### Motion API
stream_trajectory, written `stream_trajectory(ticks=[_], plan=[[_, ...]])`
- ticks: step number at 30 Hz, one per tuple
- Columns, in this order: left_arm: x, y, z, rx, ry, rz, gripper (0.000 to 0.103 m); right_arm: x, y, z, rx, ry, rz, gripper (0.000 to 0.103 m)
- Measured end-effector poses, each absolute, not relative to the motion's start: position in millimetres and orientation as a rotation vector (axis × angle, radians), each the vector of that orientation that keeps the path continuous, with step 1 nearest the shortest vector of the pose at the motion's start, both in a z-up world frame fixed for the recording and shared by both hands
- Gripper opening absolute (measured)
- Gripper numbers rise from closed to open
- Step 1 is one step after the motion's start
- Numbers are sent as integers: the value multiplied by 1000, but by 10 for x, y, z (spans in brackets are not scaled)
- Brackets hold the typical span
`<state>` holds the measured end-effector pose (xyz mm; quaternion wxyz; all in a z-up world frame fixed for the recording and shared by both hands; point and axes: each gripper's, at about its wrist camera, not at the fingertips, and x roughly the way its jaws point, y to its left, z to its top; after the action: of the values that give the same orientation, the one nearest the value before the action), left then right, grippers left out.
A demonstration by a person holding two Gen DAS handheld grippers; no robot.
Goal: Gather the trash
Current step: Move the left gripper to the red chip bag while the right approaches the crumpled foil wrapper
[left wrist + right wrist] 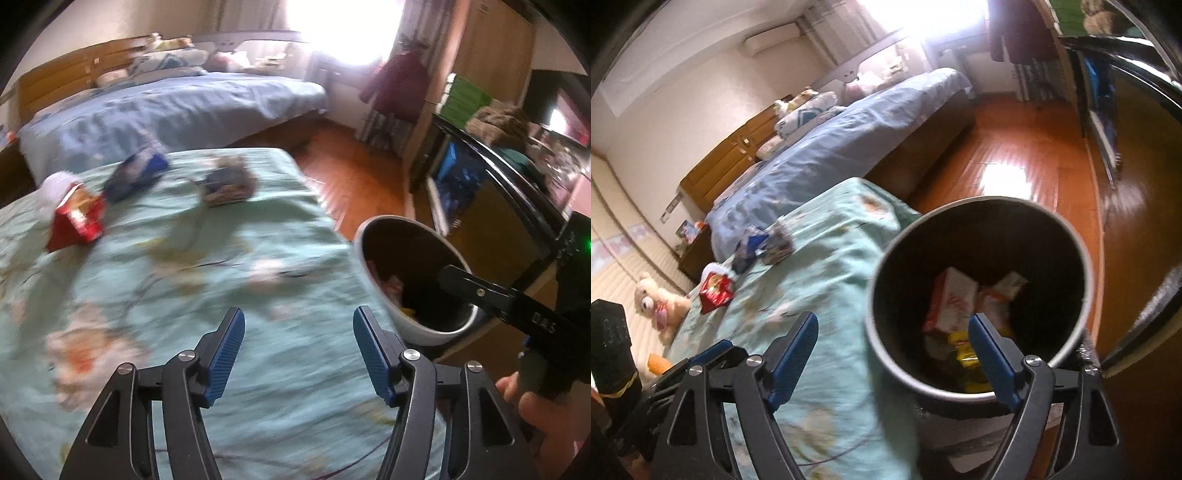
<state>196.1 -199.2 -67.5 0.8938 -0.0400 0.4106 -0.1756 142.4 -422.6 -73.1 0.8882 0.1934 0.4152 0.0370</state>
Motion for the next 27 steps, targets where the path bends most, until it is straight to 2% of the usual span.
stream_trajectory(ticks=[12,18,27], plan=[[1884,-1144,-751,-189,879,-199,66,1596,-3388,-770,310,891,232,86],[1944,-906,-734,-196,861,-138,67,1758,-3086,-789,279,900,279,86],[2220,-662,-800,-212,875,-79,74,2105,-2787,-895,234,925,328,86]])
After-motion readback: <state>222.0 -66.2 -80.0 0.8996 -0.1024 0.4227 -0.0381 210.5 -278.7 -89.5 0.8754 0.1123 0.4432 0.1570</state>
